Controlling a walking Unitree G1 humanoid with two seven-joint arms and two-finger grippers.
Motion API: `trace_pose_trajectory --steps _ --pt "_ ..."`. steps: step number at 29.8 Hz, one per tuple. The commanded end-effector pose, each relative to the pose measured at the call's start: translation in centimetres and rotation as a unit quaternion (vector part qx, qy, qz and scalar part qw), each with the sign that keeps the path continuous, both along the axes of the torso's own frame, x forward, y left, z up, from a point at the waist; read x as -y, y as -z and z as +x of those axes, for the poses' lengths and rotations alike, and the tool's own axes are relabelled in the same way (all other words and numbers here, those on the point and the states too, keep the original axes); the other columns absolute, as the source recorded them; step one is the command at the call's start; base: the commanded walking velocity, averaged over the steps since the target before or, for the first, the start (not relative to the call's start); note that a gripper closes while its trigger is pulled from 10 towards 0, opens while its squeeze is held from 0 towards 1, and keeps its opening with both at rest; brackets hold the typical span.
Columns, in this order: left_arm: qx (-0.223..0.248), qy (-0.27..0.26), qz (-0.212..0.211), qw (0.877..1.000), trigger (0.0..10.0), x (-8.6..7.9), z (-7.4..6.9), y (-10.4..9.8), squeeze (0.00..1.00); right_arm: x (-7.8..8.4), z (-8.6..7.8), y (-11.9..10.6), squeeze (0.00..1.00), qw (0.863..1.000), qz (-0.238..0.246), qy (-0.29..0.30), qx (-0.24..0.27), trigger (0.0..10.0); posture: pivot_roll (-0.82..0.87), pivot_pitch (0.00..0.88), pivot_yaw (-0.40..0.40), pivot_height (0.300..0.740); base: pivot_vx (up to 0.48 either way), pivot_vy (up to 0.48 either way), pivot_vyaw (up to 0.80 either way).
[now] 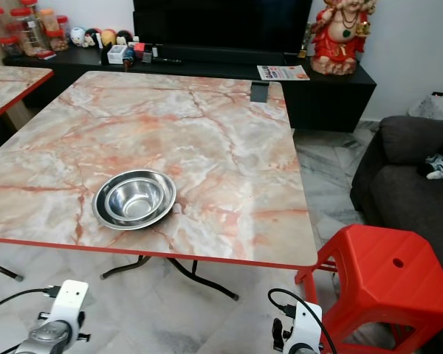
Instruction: Setting the table
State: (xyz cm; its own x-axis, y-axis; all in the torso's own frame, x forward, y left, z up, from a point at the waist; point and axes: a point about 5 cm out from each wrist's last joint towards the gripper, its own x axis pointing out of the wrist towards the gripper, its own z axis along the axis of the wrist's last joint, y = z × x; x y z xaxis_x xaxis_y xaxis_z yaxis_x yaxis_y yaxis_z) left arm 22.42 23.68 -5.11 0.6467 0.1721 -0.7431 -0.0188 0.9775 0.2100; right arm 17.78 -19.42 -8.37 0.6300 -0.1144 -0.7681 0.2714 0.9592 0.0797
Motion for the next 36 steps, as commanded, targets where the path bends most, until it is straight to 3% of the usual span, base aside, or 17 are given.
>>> trace_pose_trajectory --steps 1,5,14,25,36 --pt "-0.003 -0.013 -0.033 0.999 10.0 0.8 -0.2 0.4 0.0 0.1 0.0 0.0 0.0 1.0 -0.005 -0.001 0.001 10.0 -0.03 0.0 -0.013 0.74 0.0 0.0 0.0" --pt "0.004 -0.031 -0.064 0.997 10.0 1.8 -0.3 0.7 0.0 0.2 0.1 -0.1 0.0 1.0 -0.006 0.002 0.003 10.0 -0.03 0.0 -0.007 0.74 0.0 0.0 0.0" --pt "0.022 -0.036 -0.073 0.996 10.0 3.0 -0.3 0.9 0.0 0.2 0.5 -0.3 0.0 1.0 -0.002 0.005 0.016 10.0 -0.06 0.0 0.012 0.74 0.0 0.0 0.0" --pt "0.024 -0.052 -0.08 0.995 10.0 3.2 -0.4 1.0 0.0 0.6 0.1 -0.2 0.0 1.0 -0.007 0.011 0.013 10.0 -0.06 0.0 0.007 0.74 0.0 0.0 0.0" --pt "0.013 -0.056 -0.066 0.996 10.0 3.0 -0.8 1.2 0.0 0.5 0.2 -0.3 0.0 1.0 -0.003 0.016 0.017 10.0 -0.05 0.0 -0.001 0.74 0.0 0.279 -0.29"
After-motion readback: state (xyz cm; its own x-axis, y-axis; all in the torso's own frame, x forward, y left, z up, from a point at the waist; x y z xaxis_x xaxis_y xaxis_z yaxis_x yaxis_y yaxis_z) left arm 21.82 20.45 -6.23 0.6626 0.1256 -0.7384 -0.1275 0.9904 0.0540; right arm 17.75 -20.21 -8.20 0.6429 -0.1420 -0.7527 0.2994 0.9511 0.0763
